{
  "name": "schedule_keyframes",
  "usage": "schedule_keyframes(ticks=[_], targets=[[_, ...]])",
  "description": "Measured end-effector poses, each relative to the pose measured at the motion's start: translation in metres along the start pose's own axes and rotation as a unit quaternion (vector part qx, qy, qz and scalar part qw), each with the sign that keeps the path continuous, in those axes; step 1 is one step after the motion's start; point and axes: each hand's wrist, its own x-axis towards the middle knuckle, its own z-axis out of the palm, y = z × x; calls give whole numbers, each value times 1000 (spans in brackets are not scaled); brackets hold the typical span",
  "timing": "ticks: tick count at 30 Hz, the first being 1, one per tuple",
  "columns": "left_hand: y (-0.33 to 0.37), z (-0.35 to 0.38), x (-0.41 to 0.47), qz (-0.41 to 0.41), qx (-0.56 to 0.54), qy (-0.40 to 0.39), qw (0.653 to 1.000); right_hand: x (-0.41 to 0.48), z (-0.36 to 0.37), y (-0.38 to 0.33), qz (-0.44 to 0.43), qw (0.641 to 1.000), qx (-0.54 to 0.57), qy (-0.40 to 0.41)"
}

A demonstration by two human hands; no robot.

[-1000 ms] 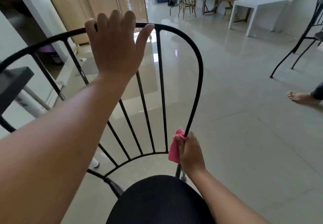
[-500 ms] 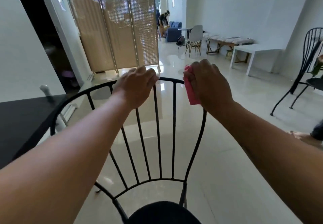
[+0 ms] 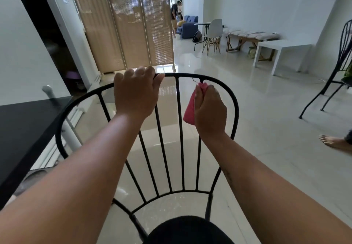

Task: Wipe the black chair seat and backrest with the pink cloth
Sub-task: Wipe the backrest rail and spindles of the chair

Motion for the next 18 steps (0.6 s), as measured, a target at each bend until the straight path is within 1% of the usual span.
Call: schedule_keyframes(ticks=[2, 6, 10, 12, 15, 16, 18], targets=[[0, 7, 6, 2, 1, 9, 1000, -23, 9, 16, -1, 1000, -28, -5], [-7, 28, 21, 8, 11, 20, 1000, -82, 27, 49, 10, 998, -25, -61], [-13, 48, 37, 16, 9, 32, 999, -140, 43, 74, 72, 991, -1, -110], [-16, 56, 42, 13, 20, 34, 999, -171, 49, 85, 110, 983, -2, -149], [-19, 62, 46, 6, 27, 36, 999, -208, 53, 99, 172, 957, -30, -231], [-19, 64, 47, 5, 26, 33, 999, -216, 54, 102, 185, 948, -49, -256], [-19, 63, 48, 3, 23, 28, 999, -226, 53, 104, 185, 937, -77, -287]])
